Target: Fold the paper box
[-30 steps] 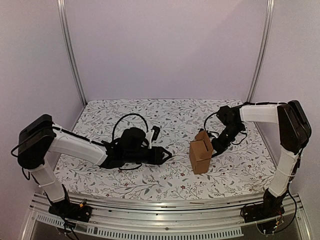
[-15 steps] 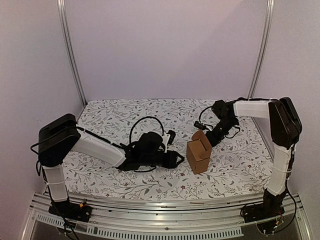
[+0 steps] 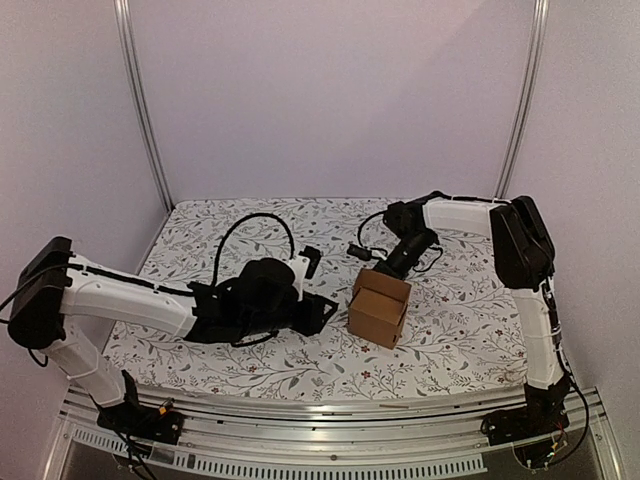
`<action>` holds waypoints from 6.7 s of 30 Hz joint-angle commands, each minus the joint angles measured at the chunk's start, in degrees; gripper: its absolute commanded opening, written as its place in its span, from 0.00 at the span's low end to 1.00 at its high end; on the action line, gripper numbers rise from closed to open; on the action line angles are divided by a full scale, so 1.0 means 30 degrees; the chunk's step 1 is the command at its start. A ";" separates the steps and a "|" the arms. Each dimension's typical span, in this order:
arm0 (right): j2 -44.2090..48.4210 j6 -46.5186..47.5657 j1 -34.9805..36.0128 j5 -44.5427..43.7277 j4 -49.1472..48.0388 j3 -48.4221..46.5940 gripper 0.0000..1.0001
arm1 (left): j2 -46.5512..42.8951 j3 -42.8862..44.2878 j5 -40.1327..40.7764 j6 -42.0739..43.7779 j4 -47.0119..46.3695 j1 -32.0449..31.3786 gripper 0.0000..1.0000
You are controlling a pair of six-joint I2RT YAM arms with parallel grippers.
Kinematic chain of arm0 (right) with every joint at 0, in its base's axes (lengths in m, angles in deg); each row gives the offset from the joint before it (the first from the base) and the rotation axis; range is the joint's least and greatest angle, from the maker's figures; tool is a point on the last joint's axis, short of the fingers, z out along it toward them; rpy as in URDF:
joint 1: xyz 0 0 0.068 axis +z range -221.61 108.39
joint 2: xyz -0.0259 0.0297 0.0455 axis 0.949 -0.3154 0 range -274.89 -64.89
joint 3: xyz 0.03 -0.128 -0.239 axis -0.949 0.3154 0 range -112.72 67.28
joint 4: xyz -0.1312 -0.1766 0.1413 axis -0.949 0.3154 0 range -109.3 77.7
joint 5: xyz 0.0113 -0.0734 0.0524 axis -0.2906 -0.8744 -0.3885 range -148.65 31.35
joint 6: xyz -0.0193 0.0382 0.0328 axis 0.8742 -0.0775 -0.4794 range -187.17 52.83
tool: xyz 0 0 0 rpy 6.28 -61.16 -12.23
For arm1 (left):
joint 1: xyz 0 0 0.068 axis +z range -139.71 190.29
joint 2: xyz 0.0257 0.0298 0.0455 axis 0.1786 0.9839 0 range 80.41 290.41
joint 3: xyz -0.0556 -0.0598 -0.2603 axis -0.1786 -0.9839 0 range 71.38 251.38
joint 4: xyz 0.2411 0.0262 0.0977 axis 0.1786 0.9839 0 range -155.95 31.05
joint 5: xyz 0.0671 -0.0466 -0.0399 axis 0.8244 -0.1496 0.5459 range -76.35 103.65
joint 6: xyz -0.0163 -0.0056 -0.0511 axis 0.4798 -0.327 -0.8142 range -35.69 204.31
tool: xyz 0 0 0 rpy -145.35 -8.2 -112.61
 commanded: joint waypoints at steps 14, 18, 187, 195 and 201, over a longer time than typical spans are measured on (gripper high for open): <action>0.0209 0.1396 -0.2390 0.0760 0.3799 -0.4521 0.40 | -0.1986 0.2364 0.2828 0.2530 0.5068 -0.1272 0.52; 0.3858 0.2032 -0.3888 0.0782 0.2855 -0.1541 0.46 | -0.1570 0.3282 0.2637 0.4855 0.5107 -0.1369 0.56; 1.1052 0.6928 0.7169 -1.2957 -0.3101 0.7398 0.05 | 0.2141 0.1131 -0.6379 0.1603 -0.3464 0.1532 0.32; 1.1079 0.6859 0.7122 -1.2922 -0.2997 0.7340 0.04 | 0.2180 0.1130 -0.6215 0.1537 -0.3225 0.1517 0.32; 1.1166 0.6997 0.7110 -1.2971 -0.3014 0.7486 0.03 | 0.2500 0.0643 -0.6229 0.1309 -0.3531 0.1532 0.32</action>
